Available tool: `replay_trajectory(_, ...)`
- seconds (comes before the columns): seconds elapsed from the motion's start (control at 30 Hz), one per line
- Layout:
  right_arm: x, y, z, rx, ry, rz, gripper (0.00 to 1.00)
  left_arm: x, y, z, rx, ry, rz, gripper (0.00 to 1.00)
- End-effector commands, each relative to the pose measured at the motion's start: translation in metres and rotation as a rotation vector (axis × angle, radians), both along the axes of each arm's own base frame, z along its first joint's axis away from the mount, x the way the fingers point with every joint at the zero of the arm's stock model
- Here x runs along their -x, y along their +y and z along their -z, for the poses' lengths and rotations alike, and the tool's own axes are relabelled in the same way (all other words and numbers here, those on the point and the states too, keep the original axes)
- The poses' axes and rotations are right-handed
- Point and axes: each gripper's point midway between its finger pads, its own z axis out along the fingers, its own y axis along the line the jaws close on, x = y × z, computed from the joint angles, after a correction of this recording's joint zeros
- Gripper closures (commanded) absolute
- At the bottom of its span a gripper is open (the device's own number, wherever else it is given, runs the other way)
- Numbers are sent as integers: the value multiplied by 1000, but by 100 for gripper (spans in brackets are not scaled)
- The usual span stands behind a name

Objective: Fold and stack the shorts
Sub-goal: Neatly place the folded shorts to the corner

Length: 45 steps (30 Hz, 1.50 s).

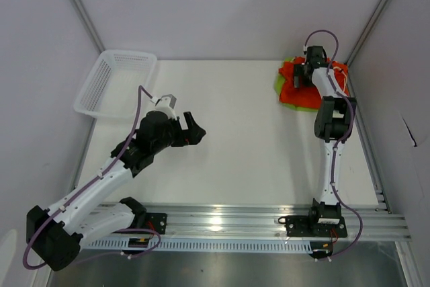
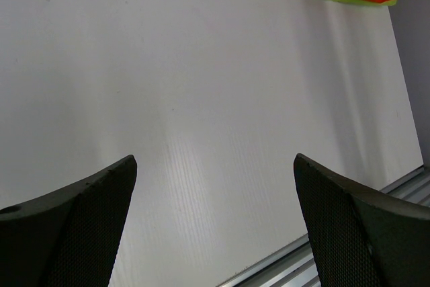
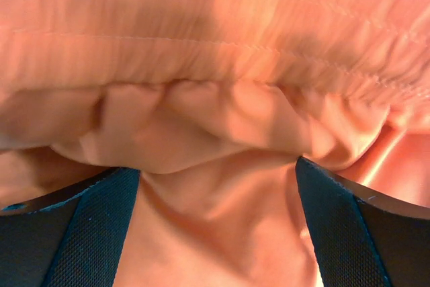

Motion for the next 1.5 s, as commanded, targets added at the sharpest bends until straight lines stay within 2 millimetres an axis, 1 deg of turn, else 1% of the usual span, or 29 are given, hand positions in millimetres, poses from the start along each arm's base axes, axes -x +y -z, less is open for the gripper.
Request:
replay_trajectory(0.0, -4, -29, 34, 113, 67, -5, 1, -1, -5, 3, -10, -3, 26, 1)
replay_trajectory(0.2, -27, -37, 12, 146, -33, -1, 0, -4, -3, 0, -13, -11, 12, 1)
replay_trajectory(0.3, -35, -32, -17, 108, -120, -7, 0, -3, 0, -6, -12, -28, -1, 1)
replay_trajectory(0.33, -38, -29, -47, 95, -183, -10, 0, -2, 1, -7, -12, -30, -2, 1)
replay_trajectory(0.43, -37, -11, -79, 58, -268, -39, 1, 2, 6, -10, -8, -34, -11, 1)
replay_trajectory(0.47, -36, -1, -113, 49, -325, -53, 0, 2, 7, -16, -2, -45, -17, 1)
replay_trajectory(0.5, -34, 3, -127, 42, -354, -56, 1, 5, 11, -12, -17, -37, -23, 1)
replay_trajectory(0.53, -29, 8, -134, 30, -364, -55, 1, 7, 14, -17, -10, -56, -30, 1)
replay_trajectory(0.57, -23, 15, -168, 26, -423, -59, 1, 8, 17, -19, -13, -63, -35, 1)
replay_trajectory(0.63, -12, 17, -186, 43, -465, -11, 0, 12, 26, -24, -24, -86, -58, 1)
replay_trajectory(0.67, -3, 34, -211, 23, -506, -20, 1, 13, 29, -24, -28, -94, -63, 1)
replay_trajectory(0.73, 11, 45, -219, -22, -512, -4, 1, 14, 38, -28, -40, -121, -87, 1)
replay_trajectory(0.77, 24, 53, -241, -46, -545, -11, 1, 16, 40, -29, -46, -129, -90, 1)
replay_trajectory(0.83, 43, 67, -234, -107, -534, -22, 1, 18, 45, -35, -44, -153, -104, 1)
replay_trajectory(0.87, 59, 78, -259, -134, -585, -38, 1, 19, 47, -37, -40, -161, -110, 1)
replay_trajectory(0.9, 70, 86, -263, -166, -598, -49, 1, 20, 51, -37, -40, -167, -122, 1)
replay_trajectory(0.93, 87, 94, -233, -189, -543, -62, 0, 21, 52, -36, -37, -170, -130, 1)
replay_trajectory(0.97, 105, 105, -265, -248, -640, -91, 1, 24, 55, -39, -20, -187, -138, 1)
replay_trajectory(1.0, 117, 115, -267, -281, -657, -113, 0, 25, 57, -42, -12, -198, -145, 1)
replay_trajectory(1.03, 132, 122, -242, -306, -640, -129, 0, 26, 60, -40, -12, -204, -157, 1)
replay_trajectory(1.07, 145, 131, -241, -362, -652, -145, 1, 29, 63, -41, 4, -218, -165, 1)
replay_trajectory(1.1, 166, 137, -262, -401, -718, -167, 0, 30, 65, -42, 10, -228, -170, 1)
replay_trajectory(1.13, 175, 142, -266, -437, -750, -183, 1, 32, 66, -38, 11, -231, -173, 1)
replay_trajectory(1.17, 191, 150, -239, -490, -699, -189, 1, 34, 71, -36, 17, -242, -190, 1)
replay_trajectory(1.23, 216, 160, -240, -538, -715, -205, 1, 36, 74, -30, 20, -239, -201, 1)
replay_trajectory(1.27, 228, 165, -218, -553, -672, -209, 1, 37, 75, -23, 21, -232, -205, 1)
replay_trajectory(1.3, 240, 168, -221, -568, -687, -220, 0, 40, 76, -26, 39, -246, -208, 1)
replay_trajectory(1.4, 266, 188, -186, -593, -644, -260, 0, 43, 76, -11, 50, -246, -202, 1)
replay_trajectory(1.47, 284, 201, -180, -629, -644, -299, 1, 43, 80, 15, 20, -215, -213, 1)
